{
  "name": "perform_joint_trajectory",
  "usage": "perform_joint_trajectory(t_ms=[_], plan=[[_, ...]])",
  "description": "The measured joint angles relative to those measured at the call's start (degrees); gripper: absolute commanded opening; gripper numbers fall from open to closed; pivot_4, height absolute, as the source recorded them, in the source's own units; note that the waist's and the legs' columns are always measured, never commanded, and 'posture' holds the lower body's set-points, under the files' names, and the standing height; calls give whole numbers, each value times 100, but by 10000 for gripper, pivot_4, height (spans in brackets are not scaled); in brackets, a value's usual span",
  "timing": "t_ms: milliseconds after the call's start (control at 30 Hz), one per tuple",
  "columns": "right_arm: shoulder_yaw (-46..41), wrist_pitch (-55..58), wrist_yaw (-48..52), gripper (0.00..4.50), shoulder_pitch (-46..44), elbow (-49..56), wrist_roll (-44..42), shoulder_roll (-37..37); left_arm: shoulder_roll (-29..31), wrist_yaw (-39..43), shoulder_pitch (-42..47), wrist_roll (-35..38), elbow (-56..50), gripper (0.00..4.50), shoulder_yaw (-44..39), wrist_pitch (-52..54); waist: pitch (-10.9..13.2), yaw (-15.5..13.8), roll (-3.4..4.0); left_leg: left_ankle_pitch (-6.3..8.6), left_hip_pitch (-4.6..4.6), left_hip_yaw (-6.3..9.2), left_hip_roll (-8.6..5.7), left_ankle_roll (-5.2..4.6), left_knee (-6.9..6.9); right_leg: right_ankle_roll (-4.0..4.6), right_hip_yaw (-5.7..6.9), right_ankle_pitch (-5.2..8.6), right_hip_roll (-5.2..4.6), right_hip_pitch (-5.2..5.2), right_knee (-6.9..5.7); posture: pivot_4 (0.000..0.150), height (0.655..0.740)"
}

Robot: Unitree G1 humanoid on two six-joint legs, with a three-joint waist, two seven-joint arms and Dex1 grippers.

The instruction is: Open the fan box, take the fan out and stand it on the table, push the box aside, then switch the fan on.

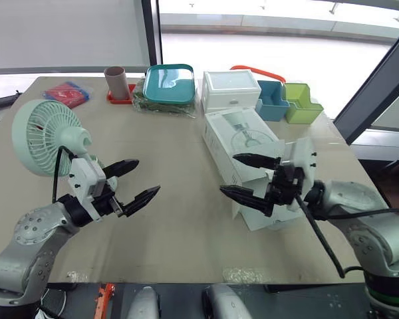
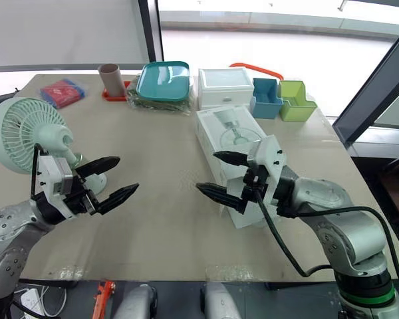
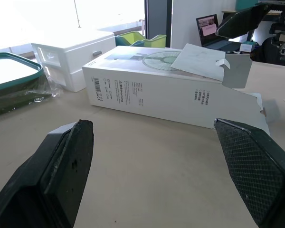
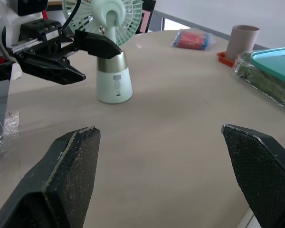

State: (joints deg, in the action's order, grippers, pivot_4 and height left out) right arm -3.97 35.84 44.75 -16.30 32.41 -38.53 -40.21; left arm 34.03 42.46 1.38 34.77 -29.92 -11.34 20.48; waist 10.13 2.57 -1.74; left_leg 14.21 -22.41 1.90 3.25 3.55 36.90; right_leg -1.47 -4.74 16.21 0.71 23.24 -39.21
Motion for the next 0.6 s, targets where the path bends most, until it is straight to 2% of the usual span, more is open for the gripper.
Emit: perform_joint_trajectory(t_ms=[367,600], plan=[[220,-114,-129,44716,252,-1,420,38,-142,-170,-125,-209,17,45000,261,14,0,9,0,1,1,-1,2,-2,4,0,-2,-2,2,1,-1,1500,7400],[978,-129,-240,44716,-33,-63,743,457,-132,-78,-994,-209,-226,45000,146,-43,-1,10,-1,2,1,-2,5,-3,6,2,-3,-2,3,2,-1,1500,7400]])
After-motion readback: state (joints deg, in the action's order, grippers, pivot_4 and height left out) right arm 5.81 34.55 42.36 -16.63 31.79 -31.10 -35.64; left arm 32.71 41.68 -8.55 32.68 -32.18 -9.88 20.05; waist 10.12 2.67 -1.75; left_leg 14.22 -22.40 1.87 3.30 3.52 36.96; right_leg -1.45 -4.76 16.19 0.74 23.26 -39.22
